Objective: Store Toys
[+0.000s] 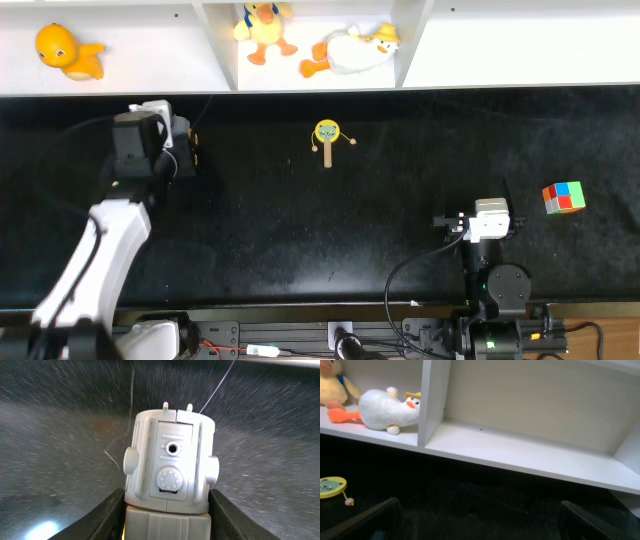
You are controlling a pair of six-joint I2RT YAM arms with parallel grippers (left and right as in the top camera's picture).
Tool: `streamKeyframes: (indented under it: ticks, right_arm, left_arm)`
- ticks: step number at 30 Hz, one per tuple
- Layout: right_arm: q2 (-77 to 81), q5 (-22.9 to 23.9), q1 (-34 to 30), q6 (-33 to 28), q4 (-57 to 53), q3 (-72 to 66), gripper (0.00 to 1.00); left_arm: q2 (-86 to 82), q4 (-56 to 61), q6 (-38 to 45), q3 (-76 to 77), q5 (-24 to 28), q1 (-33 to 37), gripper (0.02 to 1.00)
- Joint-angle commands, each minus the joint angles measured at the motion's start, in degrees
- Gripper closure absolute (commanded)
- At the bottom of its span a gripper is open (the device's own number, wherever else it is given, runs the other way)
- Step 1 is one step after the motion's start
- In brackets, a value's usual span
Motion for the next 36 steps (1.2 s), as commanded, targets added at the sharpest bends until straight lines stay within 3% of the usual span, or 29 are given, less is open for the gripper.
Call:
streamKeyframes:
  ticks: [1, 7, 25, 26, 28, 31, 36]
  right_arm:
    - [-0.33, 0.17, -0.15, 0.00, 0.22, -0.79, 0.005]
    - [-0.33, 0.17, -0.15, 0.00, 0.24, -0.79, 0.005]
    - [-0.31, 0.17, -0.15, 0.00, 0.24, -0.79, 0.005]
    - [-0.33, 0.17, -0.15, 0.00, 0.22, -0.79, 0.007]
    - [-0.33, 0.17, -0.15, 0.00, 0.24, -0.79, 0.005]
    - [-0.31, 0.17, -0.15, 0.00, 0.24, -0.79, 0.005]
    - [-0.33, 0.17, -0.15, 0.00, 0.22, -0.79, 0.007]
  left_arm:
    - [-10.25, -0.76, 0.00, 0.57, 1.66, -0.22, 0.645]
    - [-10.86, -3.98, -0.22, 6.51, 3.93, -0.22, 0.654]
    - [21.29, -2.19, -0.55, 35.71, 5.27, -0.22, 0.625]
    - [23.30, -1.09, -0.87, 36.35, 5.25, -0.22, 0.492]
    - [24.17, -0.59, -0.87, 36.35, 5.25, -0.22, 0.395]
    - [23.98, -1.60, -0.81, 36.33, 5.14, -0.22, 0.020]
    - [20.11, -6.93, -0.37, 34.75, 2.97, -0.22, 0.020]
